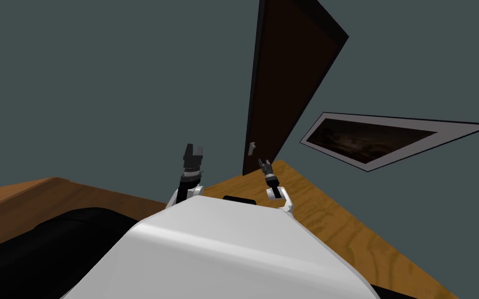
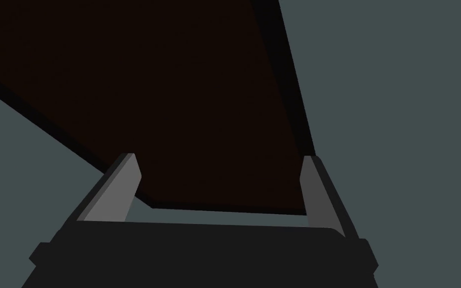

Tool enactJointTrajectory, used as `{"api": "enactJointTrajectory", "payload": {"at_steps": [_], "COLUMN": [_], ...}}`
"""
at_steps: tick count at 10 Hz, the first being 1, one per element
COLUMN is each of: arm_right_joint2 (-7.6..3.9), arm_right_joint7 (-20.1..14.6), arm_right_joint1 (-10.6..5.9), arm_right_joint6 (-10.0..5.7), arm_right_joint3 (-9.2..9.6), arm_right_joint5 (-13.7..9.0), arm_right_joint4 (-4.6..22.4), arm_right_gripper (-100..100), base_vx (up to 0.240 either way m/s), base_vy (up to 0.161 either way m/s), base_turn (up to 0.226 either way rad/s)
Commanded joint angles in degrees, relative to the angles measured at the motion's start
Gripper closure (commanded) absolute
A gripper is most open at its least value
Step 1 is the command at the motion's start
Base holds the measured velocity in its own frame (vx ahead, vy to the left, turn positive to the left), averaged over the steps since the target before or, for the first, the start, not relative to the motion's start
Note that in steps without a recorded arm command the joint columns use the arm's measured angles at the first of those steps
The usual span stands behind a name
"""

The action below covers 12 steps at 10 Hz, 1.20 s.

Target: Pull the door open

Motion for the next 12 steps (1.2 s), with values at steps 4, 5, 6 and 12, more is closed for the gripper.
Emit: {"api": "enactJointTrajectory", "payload": {"at_steps": [4, 5, 6, 12], "arm_right_joint2": [-1.06, -1.27, -1.37, -2.25], "arm_right_joint7": [4.36, 5.4, 5.86, 10.58], "arm_right_joint1": [-3.43, -4.21, -4.56, -8.1], "arm_right_joint6": [-0.1, -0.12, -0.13, -0.2], "arm_right_joint3": [1.24, 1.55, 1.69, 3.1], "arm_right_joint5": [3.59, 4.45, 4.84, 8.77], "arm_right_joint4": [6.48, 7.99, 8.66, 15.5], "arm_right_gripper": [-100, -100, -100, -100], "base_vx": [0.123, 0.18, 0.156, 0.126], "base_vy": [-0.087, -0.107, -0.118, -0.098], "base_turn": [0.128, 0.139, 0.092, 0.1]}}
